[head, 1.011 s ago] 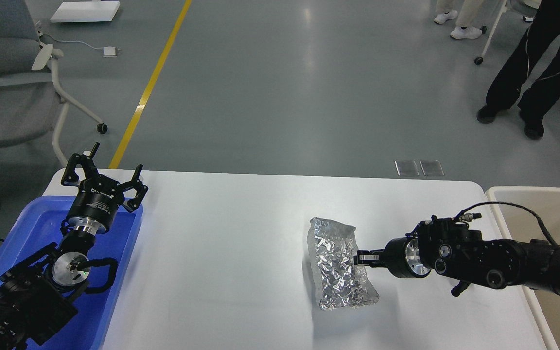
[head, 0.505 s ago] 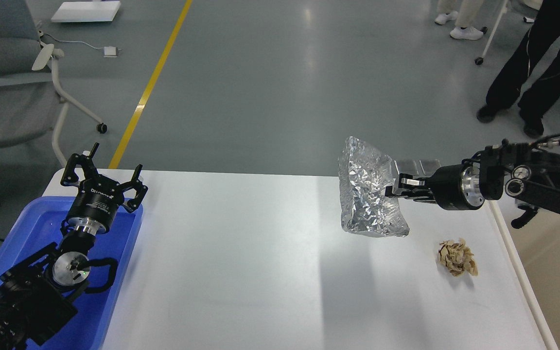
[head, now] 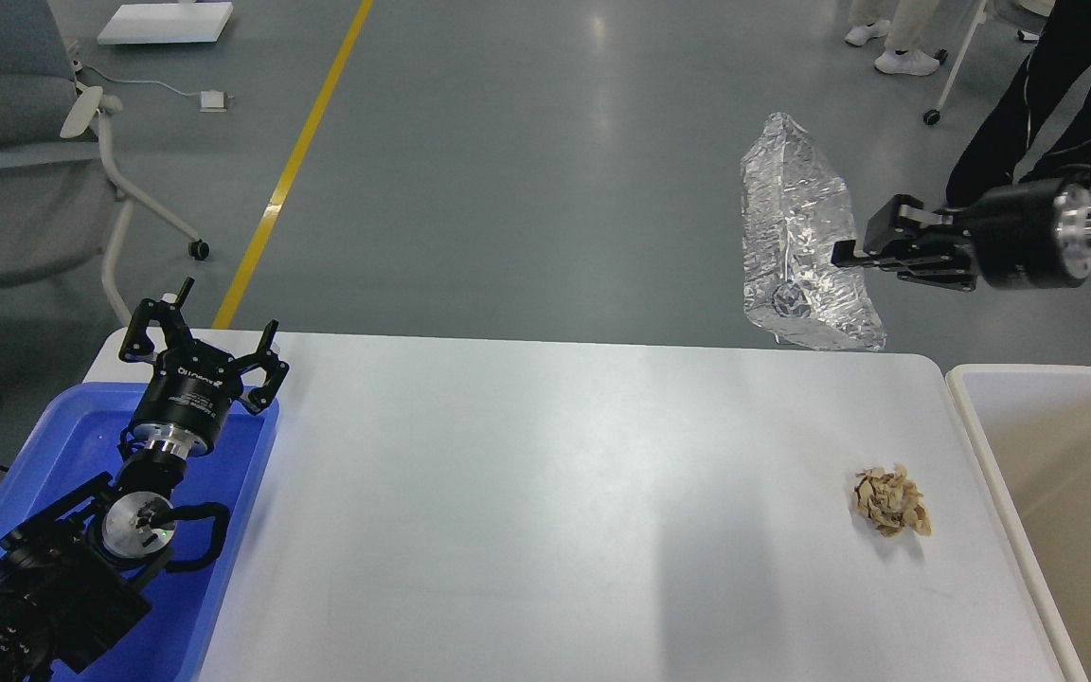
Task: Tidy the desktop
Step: 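Lift the foil bag with the right gripper and carry it toward the white bin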
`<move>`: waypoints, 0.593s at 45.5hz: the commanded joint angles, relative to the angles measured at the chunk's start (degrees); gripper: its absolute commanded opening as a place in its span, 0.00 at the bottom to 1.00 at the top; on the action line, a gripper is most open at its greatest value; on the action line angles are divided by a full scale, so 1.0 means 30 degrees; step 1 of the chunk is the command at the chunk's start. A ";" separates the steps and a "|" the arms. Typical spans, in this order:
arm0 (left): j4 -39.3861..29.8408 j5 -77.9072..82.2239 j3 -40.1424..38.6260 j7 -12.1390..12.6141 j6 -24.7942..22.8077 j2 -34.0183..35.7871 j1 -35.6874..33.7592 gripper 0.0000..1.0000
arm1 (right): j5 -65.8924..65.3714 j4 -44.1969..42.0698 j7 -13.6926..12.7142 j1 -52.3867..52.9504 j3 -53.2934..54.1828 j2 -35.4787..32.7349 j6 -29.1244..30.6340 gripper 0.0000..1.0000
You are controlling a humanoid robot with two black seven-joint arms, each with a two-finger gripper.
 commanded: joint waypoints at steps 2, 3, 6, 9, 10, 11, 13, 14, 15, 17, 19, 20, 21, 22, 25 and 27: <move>0.0000 -0.0001 0.0019 0.0001 0.0000 0.0000 -0.0001 1.00 | 0.0625 -0.0094 -0.0025 0.1233 0.0224 -0.1393 0.1068 0.00; 0.0000 -0.0001 -0.0010 0.0001 0.0000 0.0000 -0.0001 1.00 | 0.0625 -0.0153 -0.0025 0.1233 0.0195 -0.1423 0.1068 0.00; 0.0000 -0.0001 -0.0010 0.0001 0.0000 0.0000 -0.0001 1.00 | 0.0595 -0.0533 -0.0025 0.1233 0.0048 -0.1539 0.1068 0.00; 0.0000 -0.0001 -0.0011 0.0001 0.0000 0.0000 -0.0001 1.00 | 0.0537 -0.1293 0.0004 0.1117 -0.0040 -0.1657 0.1068 0.00; 0.0000 -0.0001 0.0018 0.0001 0.0000 0.0000 -0.0001 1.00 | 0.0537 -0.1644 0.0004 0.1029 -0.0069 -0.1686 0.1068 0.00; 0.0000 -0.0001 -0.0010 0.0001 0.0000 0.0000 -0.0001 1.00 | 0.0508 -0.2054 0.0004 0.0970 -0.0069 -0.1716 0.1068 0.00; 0.0000 -0.0001 -0.0011 0.0001 0.0000 0.0000 -0.0001 1.00 | 0.0507 -0.2932 0.0004 0.0853 -0.0098 -0.1745 0.1097 0.00; 0.0000 -0.0001 -0.0011 0.0001 0.0000 0.0000 -0.0001 1.00 | 0.0478 -0.3343 0.0004 0.0824 -0.0128 -0.1774 0.1098 0.00; 0.0000 -0.0001 -0.0011 0.0001 0.0000 0.0000 -0.0001 1.00 | 0.0478 -0.3840 0.0004 0.0765 -0.0157 -0.1774 0.1098 0.00; 0.0000 -0.0001 -0.0010 0.0001 0.0000 0.0000 -0.0001 1.00 | 0.0449 -0.4836 0.0034 0.0532 -0.0186 -0.1774 0.1098 0.00; 0.0000 -0.0001 -0.0011 0.0001 0.0000 0.0000 -0.0001 1.00 | 0.0449 -0.5890 0.0034 0.0268 -0.0216 -0.1774 0.1098 0.00; 0.0000 -0.0001 -0.0011 0.0001 0.0000 0.0000 -0.0001 1.00 | 0.0449 -0.6418 0.0034 0.0122 -0.0245 -0.1774 0.1098 0.00; 0.0000 -0.0001 0.0018 0.0001 0.0000 0.0000 -0.0001 1.00 | 0.0420 -0.6916 0.0034 -0.0025 -0.0245 -0.1774 0.1098 0.00; 0.0000 -0.0001 -0.0010 0.0001 0.0000 0.0000 -0.0001 1.00 | 0.0420 -0.7501 0.0034 -0.0171 -0.0245 -0.1745 0.1098 0.00; 0.0000 -0.0001 -0.0011 0.0001 0.0000 0.0000 -0.0001 1.00 | 0.0419 -0.9288 0.0034 -0.0698 -0.0216 -0.1745 0.0952 0.00; 0.0000 -0.0001 -0.0010 0.0001 0.0000 0.0000 -0.0001 1.00 | 0.0420 -1.0577 0.0034 -0.1196 -0.0187 -0.1541 0.0805 0.00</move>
